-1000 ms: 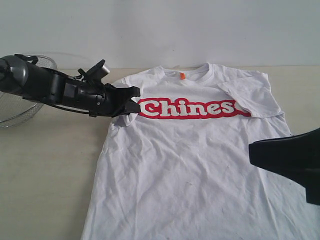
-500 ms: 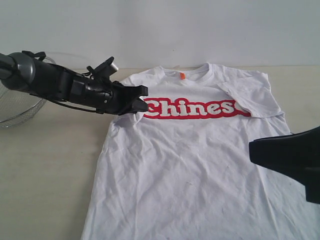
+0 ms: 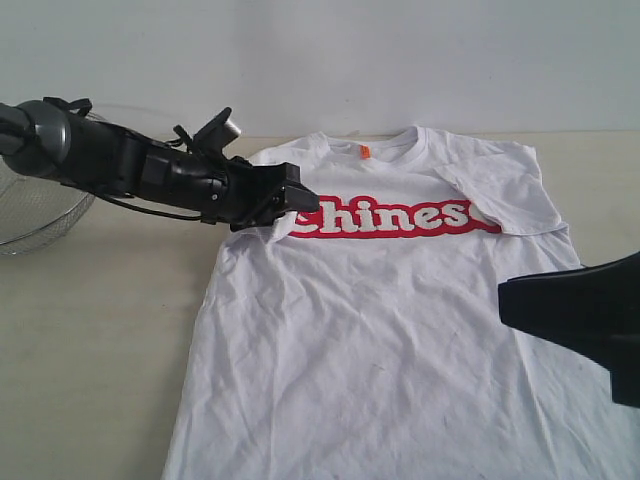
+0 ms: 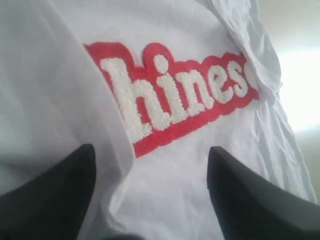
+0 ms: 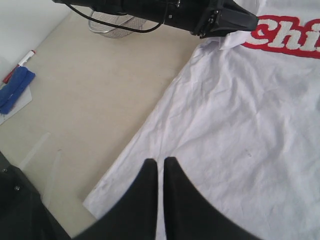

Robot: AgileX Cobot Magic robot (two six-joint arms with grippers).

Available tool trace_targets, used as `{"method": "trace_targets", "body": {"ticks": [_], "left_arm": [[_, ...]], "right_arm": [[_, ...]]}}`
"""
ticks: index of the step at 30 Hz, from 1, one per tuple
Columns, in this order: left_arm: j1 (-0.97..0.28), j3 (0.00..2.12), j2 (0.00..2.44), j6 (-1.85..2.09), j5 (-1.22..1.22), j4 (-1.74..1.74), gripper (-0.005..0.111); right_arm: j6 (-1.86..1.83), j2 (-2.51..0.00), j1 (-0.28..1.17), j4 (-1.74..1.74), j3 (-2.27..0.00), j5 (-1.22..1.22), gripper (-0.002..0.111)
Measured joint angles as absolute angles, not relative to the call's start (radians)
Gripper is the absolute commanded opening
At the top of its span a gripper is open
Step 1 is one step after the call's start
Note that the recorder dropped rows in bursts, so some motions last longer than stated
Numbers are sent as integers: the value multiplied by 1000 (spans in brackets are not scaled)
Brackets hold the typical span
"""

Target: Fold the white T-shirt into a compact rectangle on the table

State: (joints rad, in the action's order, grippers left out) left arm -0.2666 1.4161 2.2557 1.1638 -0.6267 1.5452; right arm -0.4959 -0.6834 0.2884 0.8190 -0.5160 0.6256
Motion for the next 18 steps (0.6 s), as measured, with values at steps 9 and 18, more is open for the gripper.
{"method": "trace_targets", "body": {"ticks": [9, 18], "left_arm": [[-267, 1463, 2243, 1150, -696, 1545, 61], [-228, 1464, 2239, 1124, -716, 1524, 36]], "right_arm": [[-496, -683, 288, 819, -516, 622, 0], [-496, -683, 288, 819, -516, 620, 0]]}}
